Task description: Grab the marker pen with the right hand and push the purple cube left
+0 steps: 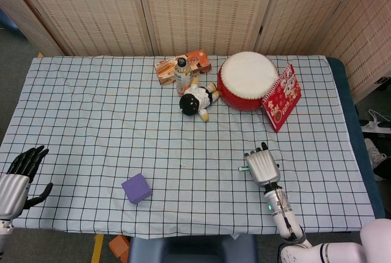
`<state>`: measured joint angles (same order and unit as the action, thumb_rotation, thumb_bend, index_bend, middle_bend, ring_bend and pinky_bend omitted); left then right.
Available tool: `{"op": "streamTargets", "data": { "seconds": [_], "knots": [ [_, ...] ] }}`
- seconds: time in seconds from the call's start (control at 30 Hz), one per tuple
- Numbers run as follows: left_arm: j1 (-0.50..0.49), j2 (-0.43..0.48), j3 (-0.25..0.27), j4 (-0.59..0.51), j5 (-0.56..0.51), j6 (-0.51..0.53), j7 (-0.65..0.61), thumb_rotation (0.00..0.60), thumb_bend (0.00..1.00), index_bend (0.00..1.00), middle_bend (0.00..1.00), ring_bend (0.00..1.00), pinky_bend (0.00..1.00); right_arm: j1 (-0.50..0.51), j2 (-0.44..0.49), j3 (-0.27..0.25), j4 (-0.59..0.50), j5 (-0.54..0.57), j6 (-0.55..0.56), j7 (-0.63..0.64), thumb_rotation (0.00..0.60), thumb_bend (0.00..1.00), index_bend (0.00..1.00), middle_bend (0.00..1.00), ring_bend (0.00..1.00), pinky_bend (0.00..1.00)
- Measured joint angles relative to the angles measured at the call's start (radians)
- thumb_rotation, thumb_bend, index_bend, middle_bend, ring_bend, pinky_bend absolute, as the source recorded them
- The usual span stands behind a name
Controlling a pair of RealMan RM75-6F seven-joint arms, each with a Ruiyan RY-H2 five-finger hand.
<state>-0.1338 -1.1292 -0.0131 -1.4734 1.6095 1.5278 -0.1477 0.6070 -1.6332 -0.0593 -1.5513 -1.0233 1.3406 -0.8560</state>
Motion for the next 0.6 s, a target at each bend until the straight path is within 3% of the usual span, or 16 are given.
{"op": "streamTargets", "data": {
  "seconds": [0.1,0.2,0.27,0.43,0.6],
  "knots": [
    [-0.001,-0.001,0.000,0.000,-0.002,-0.004,0.003,0.600,0.38,0.00,0.00,0.00,0.10,-0.011,0.003,-0.009,0.021,-0.017,-0.048,0.050,0.600,0.45,0.25,0.34,0.27,0.23],
    [-0.002,-0.001,0.001,0.000,-0.004,-0.008,0.005,0.600,0.38,0.00,0.00,0.00,0.10,-0.021,0.018,-0.015,0.020,-0.039,-0.087,0.096,0.600,0.39,0.07,0.21,0.18,0.21],
    [-0.002,0.000,0.001,-0.001,-0.005,-0.010,0.006,0.600,0.38,0.00,0.00,0.00,0.10,-0.028,0.033,-0.017,0.004,-0.051,-0.096,0.119,0.600,0.34,0.01,0.15,0.14,0.20],
    [-0.001,0.005,0.002,-0.006,-0.015,-0.018,0.009,0.600,0.38,0.00,0.00,0.00,0.10,-0.058,0.106,-0.030,-0.086,-0.105,-0.086,0.183,0.600,0.27,0.00,0.09,0.11,0.18],
    [0.003,0.014,0.003,-0.026,-0.045,-0.039,0.039,0.600,0.38,0.00,0.00,0.00,0.10,-0.126,0.205,-0.060,-0.169,-0.251,0.030,0.272,0.600,0.21,0.00,0.01,0.01,0.07]
  ]
}}
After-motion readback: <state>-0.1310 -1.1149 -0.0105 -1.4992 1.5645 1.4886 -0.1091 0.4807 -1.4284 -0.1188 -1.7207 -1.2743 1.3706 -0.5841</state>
